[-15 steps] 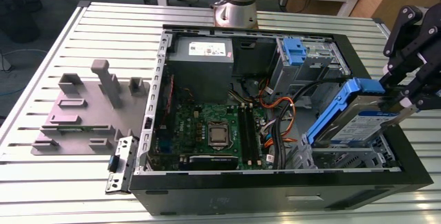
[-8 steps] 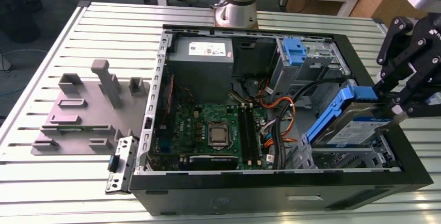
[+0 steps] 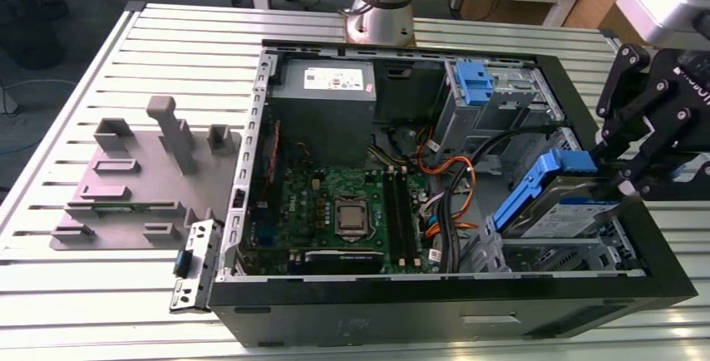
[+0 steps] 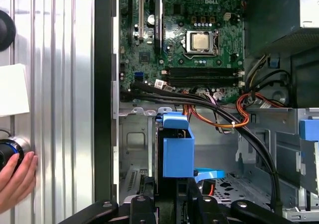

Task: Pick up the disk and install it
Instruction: 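Insert the disk into the insertion slot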

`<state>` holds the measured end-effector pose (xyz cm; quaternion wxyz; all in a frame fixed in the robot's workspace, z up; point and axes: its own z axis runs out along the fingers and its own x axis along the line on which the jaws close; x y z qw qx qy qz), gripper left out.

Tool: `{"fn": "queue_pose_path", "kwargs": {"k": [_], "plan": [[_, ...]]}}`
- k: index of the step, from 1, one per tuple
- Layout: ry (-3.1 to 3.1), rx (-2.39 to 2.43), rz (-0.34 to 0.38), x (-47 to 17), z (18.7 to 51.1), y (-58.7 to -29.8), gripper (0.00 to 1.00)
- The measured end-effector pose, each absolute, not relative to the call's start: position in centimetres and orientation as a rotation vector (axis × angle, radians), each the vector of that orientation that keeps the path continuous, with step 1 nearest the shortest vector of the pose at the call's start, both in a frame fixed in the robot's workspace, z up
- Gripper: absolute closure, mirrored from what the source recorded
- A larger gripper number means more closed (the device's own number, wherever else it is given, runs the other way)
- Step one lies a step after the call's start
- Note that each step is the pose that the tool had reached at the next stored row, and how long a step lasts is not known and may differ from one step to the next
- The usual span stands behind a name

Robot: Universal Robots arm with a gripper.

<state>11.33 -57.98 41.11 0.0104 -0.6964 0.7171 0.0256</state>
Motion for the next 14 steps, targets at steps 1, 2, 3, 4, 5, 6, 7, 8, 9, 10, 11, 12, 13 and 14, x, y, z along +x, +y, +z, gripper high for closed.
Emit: {"fn": "queue_pose_path", "kwargs": {"k": [1, 2, 3, 4, 5, 6, 7, 8, 9, 10, 11, 12, 13, 14], "plan": [[2.238, -2.174, 0.08, 11.3, 40.9, -58.0, 0.65], [2.238, -2.174, 0.08, 11.3, 40.7, -58.0, 0.65], [2.238, -2.174, 0.08, 11.3, 40.6, -58.0, 0.65], [2.238, -2.174, 0.08, 11.3, 40.4, -58.0, 0.65], [2.238, -2.174, 0.08, 11.3, 40.2, -58.0, 0.65], [2.238, -2.174, 0.08, 11.3, 40.0, -58.0, 0.65], [2.238, -2.174, 0.08, 11.3, 39.8, -58.0, 0.65], [2.238, -2.174, 0.08, 11.3, 39.7, -58.0, 0.65], [2.238, -2.174, 0.08, 11.3, 39.5, -58.0, 0.65], [2.238, -2.174, 0.08, 11.3, 39.3, -58.0, 0.65], [2.238, -2.174, 0.08, 11.3, 39.1, -58.0, 0.65], [2.238, -2.174, 0.08, 11.3, 38.9, -58.0, 0.65], [2.238, -2.174, 0.08, 11.3, 38.8, -58.0, 0.65], [2.238, -2.174, 0.08, 11.3, 38.6, -58.0, 0.65]]}}
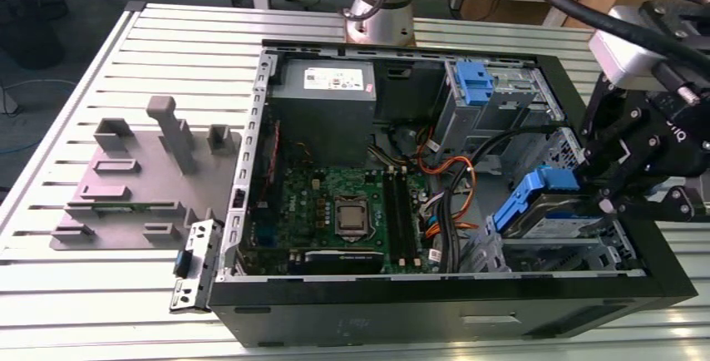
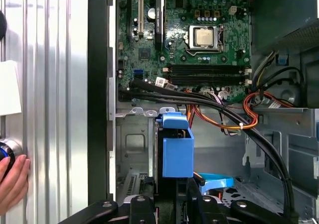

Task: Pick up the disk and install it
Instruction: 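Insert the disk into the insertion slot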

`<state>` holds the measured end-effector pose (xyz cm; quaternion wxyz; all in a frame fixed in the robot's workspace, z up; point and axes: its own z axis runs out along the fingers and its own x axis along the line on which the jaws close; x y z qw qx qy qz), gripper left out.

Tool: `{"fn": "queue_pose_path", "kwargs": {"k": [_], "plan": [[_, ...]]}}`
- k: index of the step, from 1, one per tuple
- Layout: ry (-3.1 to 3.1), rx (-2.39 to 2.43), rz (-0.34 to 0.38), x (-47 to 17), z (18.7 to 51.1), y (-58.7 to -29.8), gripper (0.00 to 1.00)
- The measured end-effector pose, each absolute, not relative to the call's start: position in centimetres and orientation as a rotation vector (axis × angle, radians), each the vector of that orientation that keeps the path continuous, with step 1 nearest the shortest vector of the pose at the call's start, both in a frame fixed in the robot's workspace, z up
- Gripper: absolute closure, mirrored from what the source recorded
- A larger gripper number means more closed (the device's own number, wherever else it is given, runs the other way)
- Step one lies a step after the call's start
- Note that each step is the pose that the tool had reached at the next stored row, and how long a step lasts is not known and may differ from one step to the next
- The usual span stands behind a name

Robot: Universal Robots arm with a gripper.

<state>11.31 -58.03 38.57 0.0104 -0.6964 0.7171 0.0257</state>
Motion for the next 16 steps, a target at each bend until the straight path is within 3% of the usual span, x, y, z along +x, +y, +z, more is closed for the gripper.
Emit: {"fn": "queue_pose_path", "kwargs": {"k": [16], "plan": [[2.238, -2.173, 0.08, 11.3, 37.0, -58.1, 0.64]]}}
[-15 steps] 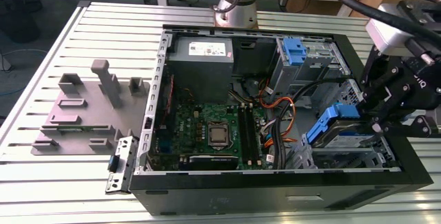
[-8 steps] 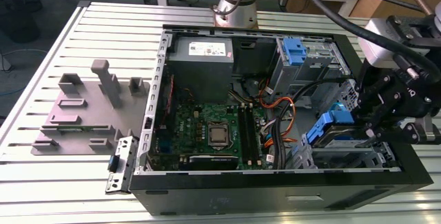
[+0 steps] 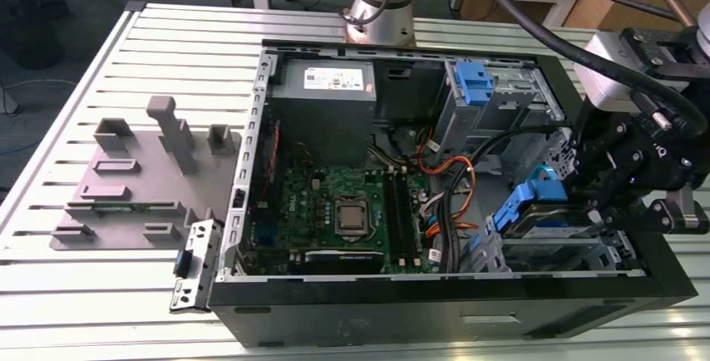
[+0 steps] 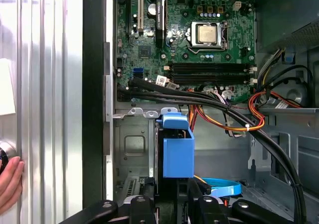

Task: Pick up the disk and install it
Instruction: 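Insert the disk into the insertion slot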

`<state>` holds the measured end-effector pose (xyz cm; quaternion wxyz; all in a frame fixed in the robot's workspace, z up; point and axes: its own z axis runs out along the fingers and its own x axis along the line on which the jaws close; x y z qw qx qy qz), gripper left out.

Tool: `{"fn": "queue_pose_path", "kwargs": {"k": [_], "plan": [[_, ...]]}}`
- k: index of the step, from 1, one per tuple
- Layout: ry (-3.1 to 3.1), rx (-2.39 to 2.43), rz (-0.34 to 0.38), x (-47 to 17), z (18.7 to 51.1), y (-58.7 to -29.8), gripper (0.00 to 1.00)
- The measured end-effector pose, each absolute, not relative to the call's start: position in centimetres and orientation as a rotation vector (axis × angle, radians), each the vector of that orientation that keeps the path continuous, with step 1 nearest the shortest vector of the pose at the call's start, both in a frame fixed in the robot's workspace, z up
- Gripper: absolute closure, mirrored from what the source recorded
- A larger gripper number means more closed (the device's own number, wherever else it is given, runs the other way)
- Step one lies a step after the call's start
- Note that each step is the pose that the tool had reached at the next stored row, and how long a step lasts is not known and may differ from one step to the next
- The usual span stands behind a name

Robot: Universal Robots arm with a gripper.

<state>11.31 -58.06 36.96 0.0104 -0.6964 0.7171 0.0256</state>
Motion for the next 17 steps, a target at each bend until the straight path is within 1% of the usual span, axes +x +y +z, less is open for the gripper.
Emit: {"fn": "queue_pose_path", "kwargs": {"k": [1, 2, 17], "plan": [[2.238, -2.173, 0.08, 11.31, 36.96, -58.06, 0.64], [2.238, -2.173, 0.08, 11.3, 36.95, -58.06, 0.58], [2.231, -2.17, 0.077, 11.03, 36.59, -57.51, 0.58]]}}
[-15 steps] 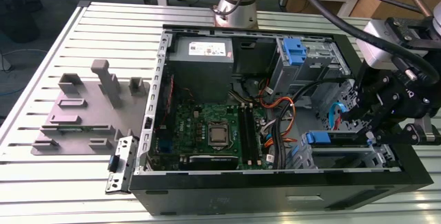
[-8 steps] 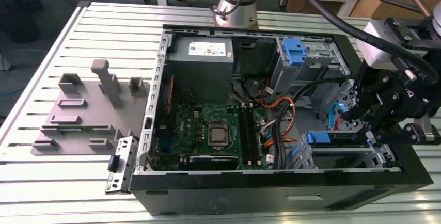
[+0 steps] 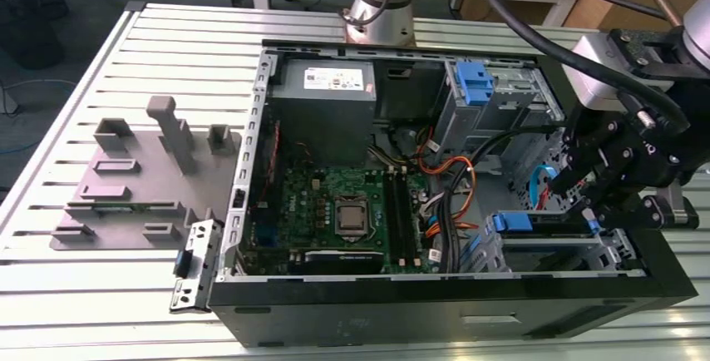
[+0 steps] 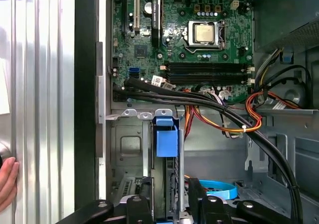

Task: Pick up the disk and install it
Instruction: 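Insert the disk into the insertion slot, then insert the first disk wire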

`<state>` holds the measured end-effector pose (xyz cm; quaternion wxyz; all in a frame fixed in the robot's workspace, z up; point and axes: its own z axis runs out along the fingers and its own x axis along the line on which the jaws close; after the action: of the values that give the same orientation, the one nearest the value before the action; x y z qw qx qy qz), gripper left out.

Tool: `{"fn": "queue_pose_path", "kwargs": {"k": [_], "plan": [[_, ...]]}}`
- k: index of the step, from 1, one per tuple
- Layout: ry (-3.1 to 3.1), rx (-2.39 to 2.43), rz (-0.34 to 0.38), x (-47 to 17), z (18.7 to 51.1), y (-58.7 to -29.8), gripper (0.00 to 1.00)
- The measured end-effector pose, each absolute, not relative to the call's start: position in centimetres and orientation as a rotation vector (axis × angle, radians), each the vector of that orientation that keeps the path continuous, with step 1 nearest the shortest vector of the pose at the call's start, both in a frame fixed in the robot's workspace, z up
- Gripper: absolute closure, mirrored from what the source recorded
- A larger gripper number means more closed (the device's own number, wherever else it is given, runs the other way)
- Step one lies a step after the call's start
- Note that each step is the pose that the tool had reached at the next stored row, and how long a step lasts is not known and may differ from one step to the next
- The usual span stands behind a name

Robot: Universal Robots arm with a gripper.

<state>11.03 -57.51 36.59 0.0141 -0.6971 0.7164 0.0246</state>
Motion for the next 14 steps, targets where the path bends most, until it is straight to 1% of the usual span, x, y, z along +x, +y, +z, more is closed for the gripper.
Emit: {"fn": "queue_pose_path", "kwargs": {"k": [14], "plan": [[2.23, -2.17, 0.075, 11.01, 36.88, -57.43, 0.58]]}}
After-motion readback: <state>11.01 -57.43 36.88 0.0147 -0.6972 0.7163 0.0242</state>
